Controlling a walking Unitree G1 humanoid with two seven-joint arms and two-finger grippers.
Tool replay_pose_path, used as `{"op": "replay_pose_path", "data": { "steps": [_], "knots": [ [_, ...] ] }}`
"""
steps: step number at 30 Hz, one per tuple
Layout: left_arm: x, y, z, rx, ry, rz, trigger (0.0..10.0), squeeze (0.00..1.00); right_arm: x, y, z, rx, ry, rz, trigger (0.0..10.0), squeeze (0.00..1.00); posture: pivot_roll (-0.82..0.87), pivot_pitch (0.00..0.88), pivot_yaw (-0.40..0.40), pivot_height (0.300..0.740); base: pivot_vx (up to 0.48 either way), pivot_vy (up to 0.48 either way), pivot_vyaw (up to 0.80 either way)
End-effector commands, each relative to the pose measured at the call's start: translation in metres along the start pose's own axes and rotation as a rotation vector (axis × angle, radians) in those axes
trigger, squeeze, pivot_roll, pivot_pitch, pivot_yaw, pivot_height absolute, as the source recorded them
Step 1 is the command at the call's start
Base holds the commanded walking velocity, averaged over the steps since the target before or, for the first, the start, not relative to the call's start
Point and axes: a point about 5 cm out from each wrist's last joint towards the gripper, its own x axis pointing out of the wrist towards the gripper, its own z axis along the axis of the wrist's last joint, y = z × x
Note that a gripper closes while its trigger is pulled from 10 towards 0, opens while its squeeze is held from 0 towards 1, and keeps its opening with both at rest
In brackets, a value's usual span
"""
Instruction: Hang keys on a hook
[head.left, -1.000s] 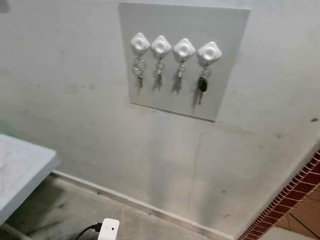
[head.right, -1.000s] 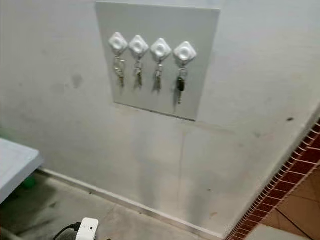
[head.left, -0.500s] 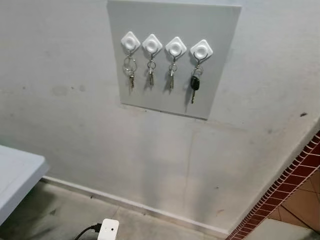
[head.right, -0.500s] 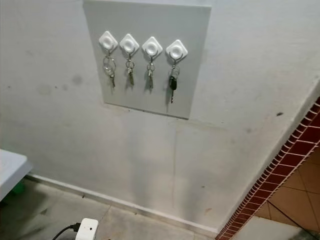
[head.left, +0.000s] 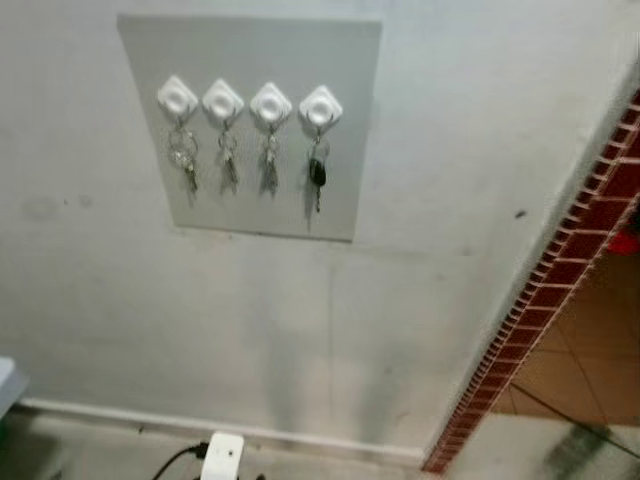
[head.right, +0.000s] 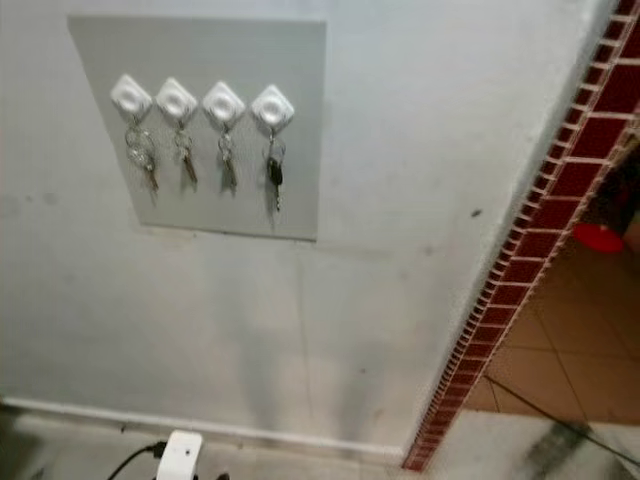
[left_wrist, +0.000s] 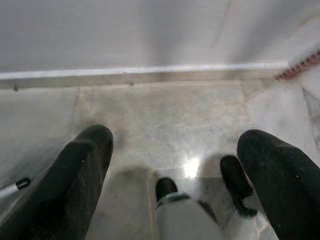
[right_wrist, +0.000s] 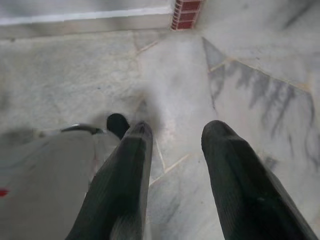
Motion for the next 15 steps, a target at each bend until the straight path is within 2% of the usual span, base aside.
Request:
{"op": "replay_pose_path", "data": {
  "steps": [1,2,13,15],
  "knots": [
    [0.0000,0.0031,0.0008,0.002,0.002,0.012,10.0,0.00,-0.0016,-0.0034,-0.0050,0.015,0.013,-0.016,10.0,0.00,-0.05,0.000,0.018,0.740,0.000,0.000,-0.69],
    [0.0000,0.0033,0.0007,0.001,0.002,0.013,10.0,0.00,-0.0017,-0.0037,-0.0052,0.017,0.013,-0.019,10.0,0.00,-0.05,0.000,0.018,0.740,0.000,0.000,-0.69],
    [0.0002,0.0015,0.0018,0.010,-0.007,0.000,10.0,0.00,-0.0018,-0.0033,-0.0057,0.028,0.012,-0.018,10.0,0.00,-0.05,0.000,0.020,0.740,0.000,0.000,0.00],
    [0.0003,0.0013,0.0021,0.010,-0.008,0.001,10.0,0.00,-0.0018,-0.0031,-0.0058,0.031,0.013,-0.019,10.0,0.00,-0.05,0.000,0.020,0.740,0.000,-0.298,0.00]
  ]
}}
